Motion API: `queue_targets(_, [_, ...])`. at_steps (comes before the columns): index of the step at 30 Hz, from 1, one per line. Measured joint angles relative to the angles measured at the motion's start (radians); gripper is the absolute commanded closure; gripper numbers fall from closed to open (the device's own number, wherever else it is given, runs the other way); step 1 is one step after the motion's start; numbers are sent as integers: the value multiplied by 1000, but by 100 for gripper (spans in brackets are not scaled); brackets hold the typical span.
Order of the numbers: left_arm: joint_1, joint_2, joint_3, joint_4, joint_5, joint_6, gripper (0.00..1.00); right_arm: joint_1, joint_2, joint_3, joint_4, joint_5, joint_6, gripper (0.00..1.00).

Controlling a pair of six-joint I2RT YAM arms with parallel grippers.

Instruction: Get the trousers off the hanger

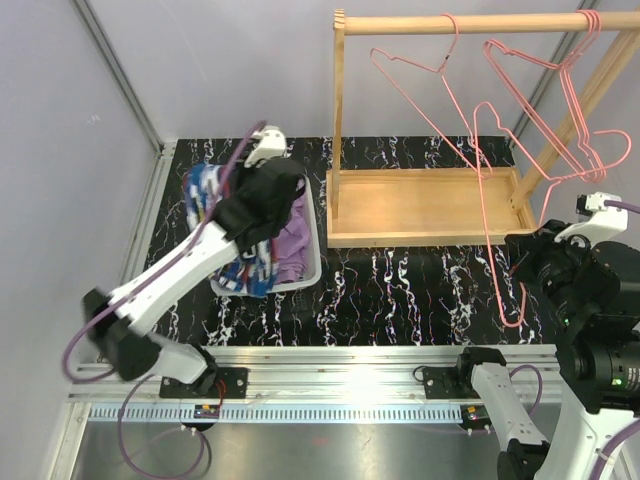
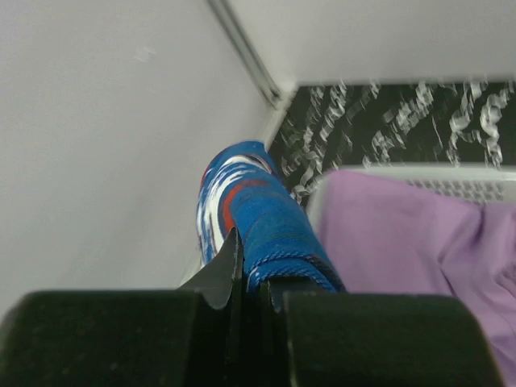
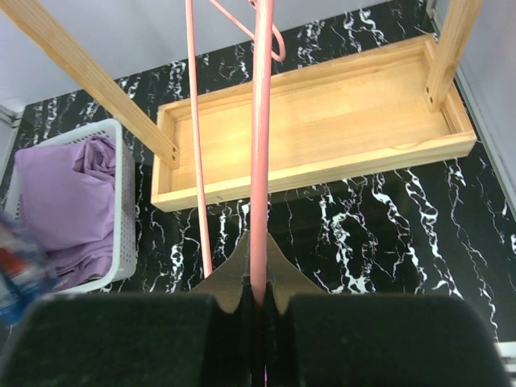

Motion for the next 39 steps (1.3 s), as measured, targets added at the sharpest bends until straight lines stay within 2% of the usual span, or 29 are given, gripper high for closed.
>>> queue_targets(3, [35, 227, 114, -129, 103, -101, 100, 0, -5, 17, 1, -16, 1, 100])
queue_targets(7, [55, 534, 358, -304, 225, -240, 100, 0, -8, 27, 1, -19, 1, 100])
queue_targets(10, [72, 708, 539, -435, 297, -346, 100, 0, -8, 27, 1, -26, 1, 100])
queue_targets(14, [110, 811, 661, -527, 378, -453, 100, 0, -9, 27, 1, -31, 0, 100])
queue_targets(18, [146, 832, 673, -546, 449, -532, 99, 0, -8, 27, 7, 2, -1, 100])
queue_targets(19, [153, 833, 670, -544, 470, -546, 96, 0, -8, 26, 15, 18, -3, 100])
queue_targets(20, [161, 833, 666, -541, 490, -556, 89, 0, -8, 22, 31, 41, -11, 100])
queue_targets(22, [176, 833, 657, -530, 535, -568, 82, 1, -6, 12, 61, 74, -25, 100])
queue_targets(23, [182, 834, 655, -526, 555, -572, 73, 1, -3, 7, 75, 95, -35, 100])
queue_targets(26, [209, 835, 653, -539, 629, -569, 56, 1, 20, -13, 124, 128, -63, 100])
queue_targets(27, [218, 835, 653, -542, 653, -566, 43, 1, 32, -21, 144, 128, -78, 100])
queue_targets(29, [237, 830, 648, -546, 693, -555, 33, 1, 68, -29, 184, 127, -105, 100])
queue_targets(30, [247, 825, 637, -544, 719, -554, 24, 1, 85, -29, 200, 127, -116, 100])
queue_targets(32, [270, 793, 607, -537, 781, -542, 16, 1, 127, -29, 249, 125, -147, 100])
queue_targets(34, [292, 732, 558, -529, 869, -531, 1, 1, 169, -26, 296, 121, -179, 100])
queue_targets(39, [323, 497, 518, -529, 1003, -517, 1, 1, 311, 43, 349, 107, -237, 100])
